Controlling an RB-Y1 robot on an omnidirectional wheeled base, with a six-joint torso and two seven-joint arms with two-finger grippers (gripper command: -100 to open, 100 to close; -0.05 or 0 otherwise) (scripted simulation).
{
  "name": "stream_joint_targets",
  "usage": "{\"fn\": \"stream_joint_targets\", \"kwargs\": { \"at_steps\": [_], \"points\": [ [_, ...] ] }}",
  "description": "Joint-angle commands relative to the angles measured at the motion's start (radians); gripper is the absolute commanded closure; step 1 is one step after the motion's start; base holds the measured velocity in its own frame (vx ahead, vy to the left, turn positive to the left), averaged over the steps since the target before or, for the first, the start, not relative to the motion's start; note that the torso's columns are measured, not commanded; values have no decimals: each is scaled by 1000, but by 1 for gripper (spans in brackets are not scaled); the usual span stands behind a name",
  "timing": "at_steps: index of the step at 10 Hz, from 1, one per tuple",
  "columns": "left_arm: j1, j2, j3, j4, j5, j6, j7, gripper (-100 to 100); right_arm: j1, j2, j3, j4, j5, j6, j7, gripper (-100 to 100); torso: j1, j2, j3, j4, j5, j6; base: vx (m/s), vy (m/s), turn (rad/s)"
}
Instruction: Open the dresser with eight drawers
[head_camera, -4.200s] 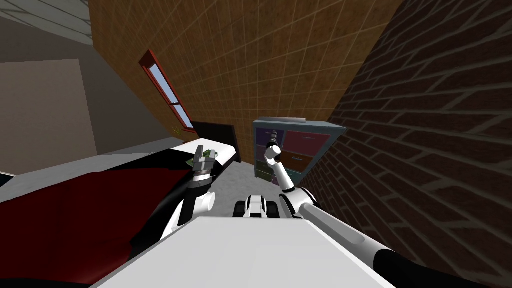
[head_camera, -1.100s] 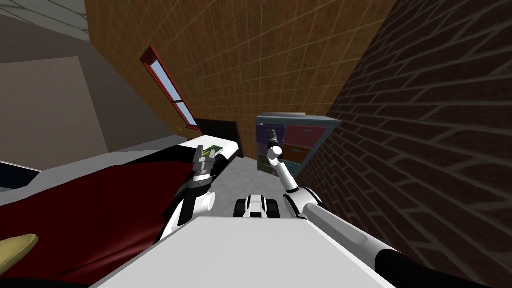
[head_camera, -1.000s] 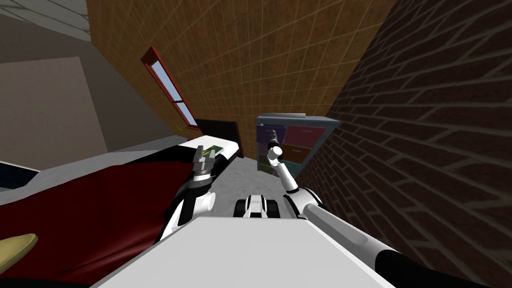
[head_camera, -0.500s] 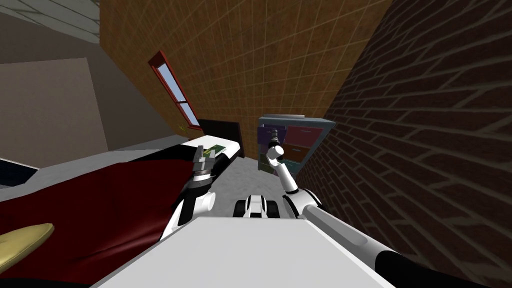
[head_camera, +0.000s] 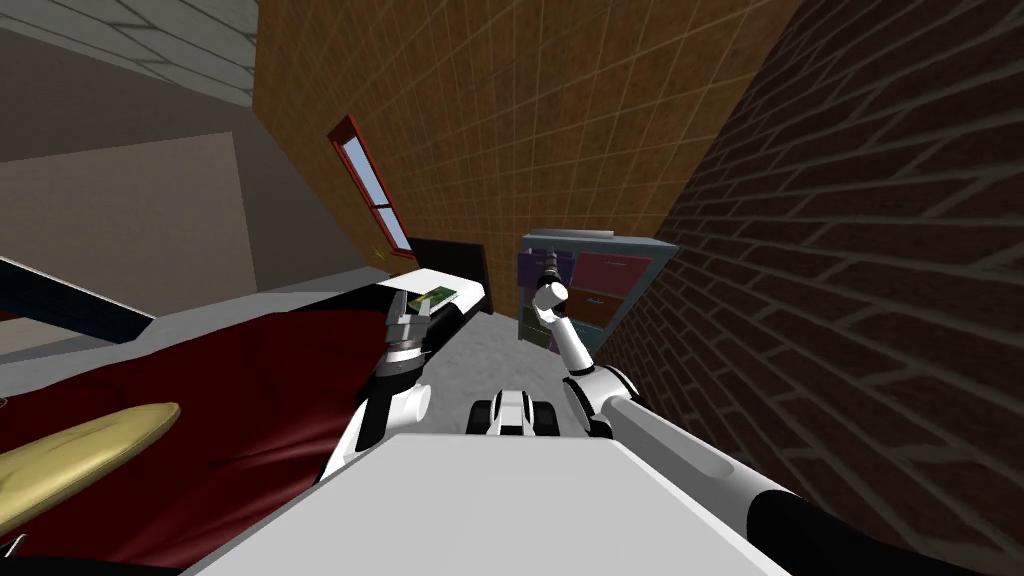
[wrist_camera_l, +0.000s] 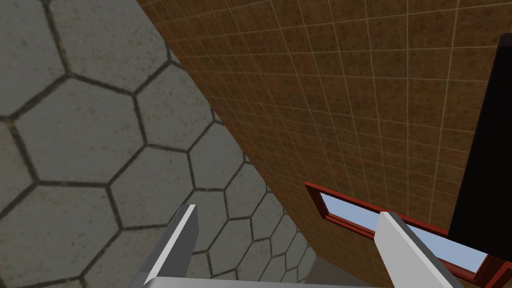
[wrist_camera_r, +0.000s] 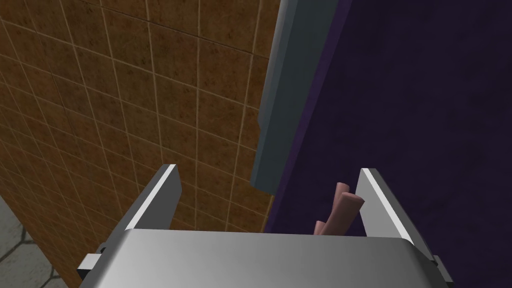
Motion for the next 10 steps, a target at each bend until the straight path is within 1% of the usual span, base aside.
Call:
{"fn": "stream_joint_targets", "kwargs": {
  "at_steps": [1, 2, 3, 4, 5, 10],
  "points": [
    [0, 0, 0, 0, 0, 0, 0, 0, -55, -8, -19, 24, -13, -27, 23, -100, 1, 3, 2, 2, 1, 0, -41, -42, 120],
    [0, 0, 0, 0, 0, 0, 0, 0, -73, -11, -26, 32, -23, -38, 35, -100, 2, 5, 3, 3, 1, -1, -38, -37, 90],
    [0, 0, 0, 0, 0, 0, 0, 0, -73, -11, -26, 32, -23, -38, 35, -100, 2, 6, 4, 5, 2, 0, -29, -27, 30],
    [0, 0, 0, 0, 0, 0, 0, 0, -53, -8, -22, 27, -36, -40, 44, -100, 2, 7, 5, 6, 2, 1, -4, -8, 21],
    [0, 0, 0, 0, 0, 0, 0, 0, -51, -6, -22, 31, -37, -41, 43, 0, 2, 5, 4, 3, 1, 1, 4, 3, 16],
    [0, 0, 0, 0, 0, 0, 0, 0, -39, -1, -19, 42, -42, -44, 42, 0, 1, -4, -2, -4, 0, -2, 0, 1, 2]
  ]
}}
